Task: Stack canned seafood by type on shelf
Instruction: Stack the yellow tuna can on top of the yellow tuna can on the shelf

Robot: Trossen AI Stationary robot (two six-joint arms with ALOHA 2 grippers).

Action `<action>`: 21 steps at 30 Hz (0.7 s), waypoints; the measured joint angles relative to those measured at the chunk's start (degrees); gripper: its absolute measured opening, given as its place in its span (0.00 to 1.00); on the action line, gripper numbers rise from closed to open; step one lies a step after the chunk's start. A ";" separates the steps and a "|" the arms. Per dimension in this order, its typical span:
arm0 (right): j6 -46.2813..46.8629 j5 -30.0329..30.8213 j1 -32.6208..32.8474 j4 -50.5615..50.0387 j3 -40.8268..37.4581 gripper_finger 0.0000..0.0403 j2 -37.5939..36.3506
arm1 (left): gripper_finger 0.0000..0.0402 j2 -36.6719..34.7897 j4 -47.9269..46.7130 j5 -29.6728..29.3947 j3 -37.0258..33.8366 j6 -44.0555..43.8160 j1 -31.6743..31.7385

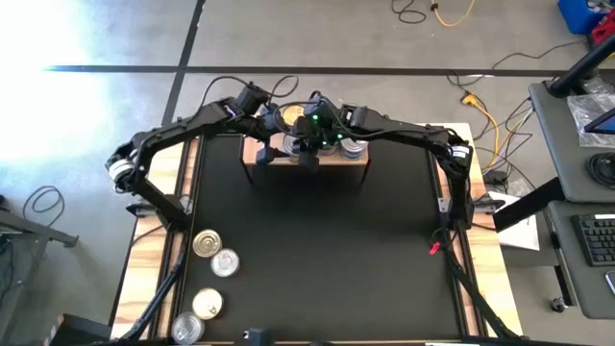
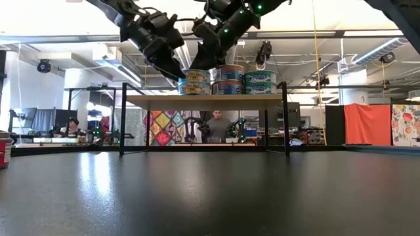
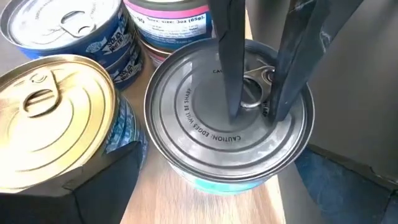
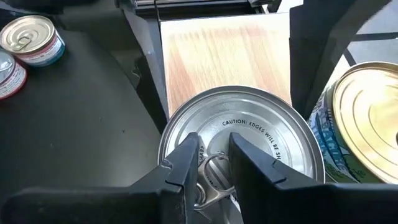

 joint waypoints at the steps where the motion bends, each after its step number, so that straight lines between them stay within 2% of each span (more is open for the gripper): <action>1: -0.04 0.03 0.00 -0.03 0.00 0.21 0.00 | 1.00 -0.39 -0.11 -0.34 0.00 -0.07 -0.03; 8: 0.72 -0.06 0.02 1.66 -0.16 0.25 0.11 | 1.00 -5.85 -2.67 -6.60 0.00 -1.51 -0.03; 12: 1.54 -0.06 0.13 4.16 0.93 0.24 0.11 | 1.00 -10.37 -6.27 -10.61 -0.16 -5.78 -0.14; 14: 1.91 0.11 0.13 3.84 2.87 0.23 0.08 | 1.00 -12.59 -6.65 -10.82 -1.23 -8.15 -0.14; 17: 1.27 0.10 0.00 3.17 6.39 0.22 -0.61 | 1.00 -15.93 -3.86 -11.05 -4.91 -11.40 -0.32; 21: -0.53 -0.01 -1.27 -2.42 10.67 0.21 -1.57 | 1.00 -19.93 5.55 -11.35 -13.69 -16.18 -0.40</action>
